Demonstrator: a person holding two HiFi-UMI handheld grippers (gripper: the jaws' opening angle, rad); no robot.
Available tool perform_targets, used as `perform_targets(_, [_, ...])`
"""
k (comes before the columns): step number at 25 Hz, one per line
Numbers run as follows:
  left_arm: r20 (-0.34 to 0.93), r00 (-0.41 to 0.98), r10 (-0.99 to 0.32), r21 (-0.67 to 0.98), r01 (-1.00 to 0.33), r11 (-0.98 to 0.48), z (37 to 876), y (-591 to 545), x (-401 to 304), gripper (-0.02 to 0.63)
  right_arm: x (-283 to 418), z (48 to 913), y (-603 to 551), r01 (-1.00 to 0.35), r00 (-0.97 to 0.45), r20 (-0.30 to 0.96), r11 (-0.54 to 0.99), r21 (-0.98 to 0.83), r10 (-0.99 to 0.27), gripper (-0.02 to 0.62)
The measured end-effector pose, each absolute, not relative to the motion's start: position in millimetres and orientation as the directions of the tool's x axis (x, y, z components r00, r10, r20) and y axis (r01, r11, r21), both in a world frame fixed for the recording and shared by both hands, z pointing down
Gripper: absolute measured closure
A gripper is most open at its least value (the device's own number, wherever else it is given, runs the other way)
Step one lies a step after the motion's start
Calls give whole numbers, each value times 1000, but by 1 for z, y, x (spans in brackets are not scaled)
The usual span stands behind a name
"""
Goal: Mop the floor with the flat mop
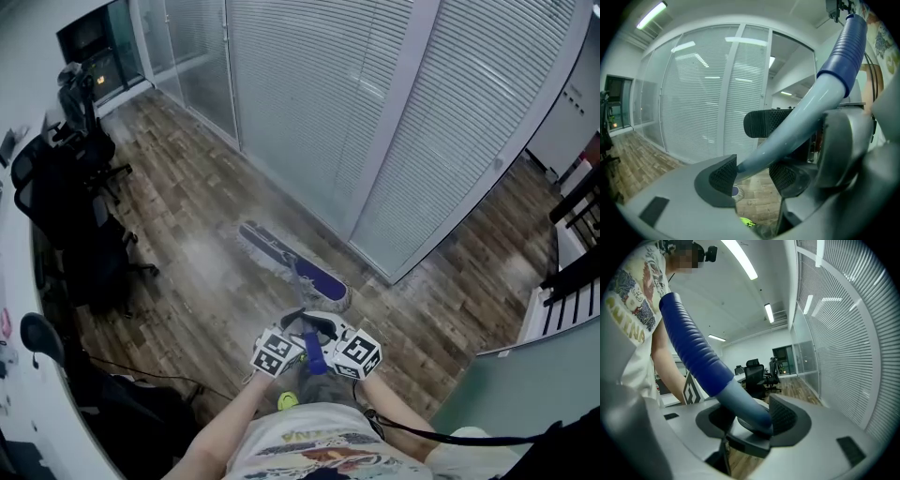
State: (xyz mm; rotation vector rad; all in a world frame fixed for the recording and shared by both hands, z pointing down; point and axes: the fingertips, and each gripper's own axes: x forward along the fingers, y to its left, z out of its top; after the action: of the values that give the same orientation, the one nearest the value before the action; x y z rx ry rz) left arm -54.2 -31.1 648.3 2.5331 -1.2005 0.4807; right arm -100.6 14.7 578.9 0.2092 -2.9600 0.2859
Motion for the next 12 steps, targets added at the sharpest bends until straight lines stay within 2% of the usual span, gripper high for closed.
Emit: perform_targets(12, [431, 600, -674, 134, -781, -609, 642, 76, -32, 414, -79, 575, 120, -159, -975, 183, 969, -189, -125, 400])
